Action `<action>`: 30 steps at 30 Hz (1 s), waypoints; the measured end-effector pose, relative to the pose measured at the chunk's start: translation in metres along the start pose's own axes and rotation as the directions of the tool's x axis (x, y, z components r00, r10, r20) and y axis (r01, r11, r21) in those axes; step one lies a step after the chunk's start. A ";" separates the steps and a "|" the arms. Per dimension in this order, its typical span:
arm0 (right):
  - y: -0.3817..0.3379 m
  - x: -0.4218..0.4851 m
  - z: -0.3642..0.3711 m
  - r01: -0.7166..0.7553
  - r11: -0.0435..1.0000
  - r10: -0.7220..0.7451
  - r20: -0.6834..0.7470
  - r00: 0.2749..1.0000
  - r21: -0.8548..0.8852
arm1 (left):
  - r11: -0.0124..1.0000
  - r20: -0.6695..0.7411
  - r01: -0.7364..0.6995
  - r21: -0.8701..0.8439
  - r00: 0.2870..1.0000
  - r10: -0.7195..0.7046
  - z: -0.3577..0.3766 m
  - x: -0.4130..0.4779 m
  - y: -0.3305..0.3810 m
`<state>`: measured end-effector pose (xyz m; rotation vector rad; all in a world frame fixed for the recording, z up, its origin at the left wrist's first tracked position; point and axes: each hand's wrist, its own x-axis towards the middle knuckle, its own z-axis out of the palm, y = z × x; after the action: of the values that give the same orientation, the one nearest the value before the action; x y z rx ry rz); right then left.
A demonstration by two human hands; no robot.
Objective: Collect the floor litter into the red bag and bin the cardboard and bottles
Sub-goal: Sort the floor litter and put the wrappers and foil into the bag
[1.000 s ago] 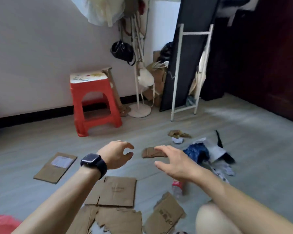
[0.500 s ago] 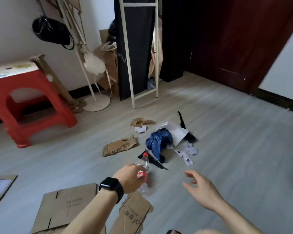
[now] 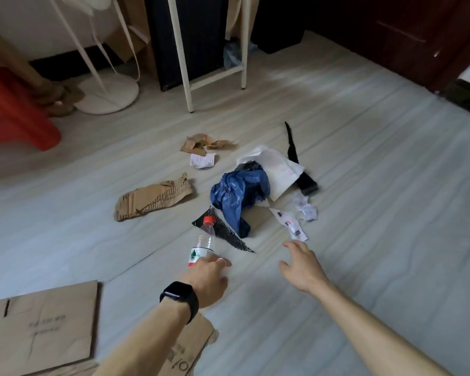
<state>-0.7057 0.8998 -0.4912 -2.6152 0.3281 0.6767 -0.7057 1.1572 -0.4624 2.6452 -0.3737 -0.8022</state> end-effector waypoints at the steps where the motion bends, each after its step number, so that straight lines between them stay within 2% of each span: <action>1: 0.002 0.017 -0.005 -0.025 1.000 0.025 -0.015 1.000 -0.015 | 1.000 0.014 0.004 -0.006 1.000 -0.004 0.004 0.014 0.002; 7: 0.021 0.105 -0.030 -0.130 0.990 0.124 -0.128 0.984 -0.047 | 1.000 0.070 0.003 0.014 0.998 -0.004 0.017 0.082 0.016; 11: 0.035 0.142 -0.028 -0.152 0.988 0.153 -0.122 0.981 0.018 | 0.994 0.043 0.099 0.052 0.994 -0.101 0.022 0.117 0.008; 13: 0.039 0.147 -0.012 -0.134 0.990 0.137 -0.124 0.983 0.035 | 0.981 -0.012 0.169 0.100 0.986 -0.168 0.023 0.128 -0.008; 15: 0.041 0.137 0.019 -0.086 0.994 0.074 -0.164 0.984 -0.066 | 0.973 -0.005 0.199 0.119 0.980 -0.200 0.024 0.135 -0.031; 18: 0.034 0.099 0.065 0.073 0.990 -0.108 -0.304 0.946 -0.123 | 0.977 0.037 0.118 0.179 0.991 -0.127 0.030 0.132 -0.061; 20: 0.025 0.076 0.087 0.120 0.982 -0.167 -0.385 0.908 -0.144 | 0.976 0.012 0.050 0.210 0.998 -0.054 0.038 0.121 -0.075; 23: 0.010 0.049 0.115 0.118 0.967 -0.206 -0.418 0.885 -0.227 | 0.977 -0.111 -0.044 0.209 0.991 0.069 0.056 0.096 -0.089; 26: -0.004 0.036 0.131 0.095 0.962 -0.198 -0.415 0.888 -0.255 | 0.984 -0.072 -0.055 0.169 0.995 0.068 0.061 0.082 -0.098; 30: -0.010 0.030 0.148 0.125 0.938 -0.272 -0.465 0.843 -0.323 | 0.962 -0.098 -0.137 0.235 0.982 0.164 0.054 0.061 -0.112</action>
<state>-0.7371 0.9717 -0.6211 -3.0189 0.1016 -0.0572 -0.6712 1.2240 -0.5791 2.8145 -0.6624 -0.5847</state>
